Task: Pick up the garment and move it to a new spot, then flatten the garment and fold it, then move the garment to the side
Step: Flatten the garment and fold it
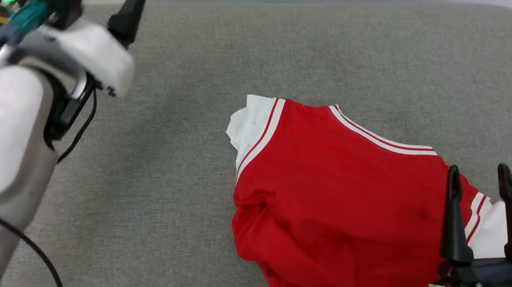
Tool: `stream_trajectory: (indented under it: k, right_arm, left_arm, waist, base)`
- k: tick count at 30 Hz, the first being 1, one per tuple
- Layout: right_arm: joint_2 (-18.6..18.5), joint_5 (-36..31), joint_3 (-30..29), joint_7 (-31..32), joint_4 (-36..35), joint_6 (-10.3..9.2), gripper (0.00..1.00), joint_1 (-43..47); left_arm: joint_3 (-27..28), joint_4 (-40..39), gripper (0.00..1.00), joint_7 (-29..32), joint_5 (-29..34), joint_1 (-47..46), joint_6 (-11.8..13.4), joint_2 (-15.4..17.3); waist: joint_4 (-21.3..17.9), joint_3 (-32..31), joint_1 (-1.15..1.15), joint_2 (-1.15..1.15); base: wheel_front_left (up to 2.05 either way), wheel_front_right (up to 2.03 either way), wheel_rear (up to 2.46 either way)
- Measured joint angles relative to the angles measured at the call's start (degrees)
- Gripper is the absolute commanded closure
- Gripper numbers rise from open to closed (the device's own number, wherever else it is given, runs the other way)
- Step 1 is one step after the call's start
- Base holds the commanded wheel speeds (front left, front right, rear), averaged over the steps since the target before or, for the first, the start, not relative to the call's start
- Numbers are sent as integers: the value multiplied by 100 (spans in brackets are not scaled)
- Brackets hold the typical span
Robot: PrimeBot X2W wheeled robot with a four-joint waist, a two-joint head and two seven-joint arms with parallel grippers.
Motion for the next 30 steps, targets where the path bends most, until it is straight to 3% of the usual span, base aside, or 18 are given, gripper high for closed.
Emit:
stream_trajectory:
  k: [8, 14, 24, 30]
  right_arm:
    - [7, 108, 74, 0, -260, -1, 0, -271]
    - [5, 111, 105, -1, -330, 0, 0, -408]
    - [8, 162, 250, 0, -354, 0, 0, -653]
    - [8, 203, 315, 0, -349, 0, 0, -743]
  left_arm:
    - [-2163, 103, 0, 2299, -1664, -1660, -5, 1101]
    - [-3744, -108, 0, 3939, -2885, -2585, -7, 1593]
    - [-5811, -183, 0, 5443, -4109, -3701, -7, 1559]
    - [-6133, -133, 0, 5909, -4125, -3841, -7, 1613]
  waist:
    - [-218, 435, 0, 0]
    - [-384, 750, 0, 0]
    - [-673, 1223, 0, 0]
    - [-862, 1435, 0, 0]
  base:
    - [0, 0, 0]
    - [0, 0, 0]
    - [0, 0, 0]
    - [0, 0, 0]
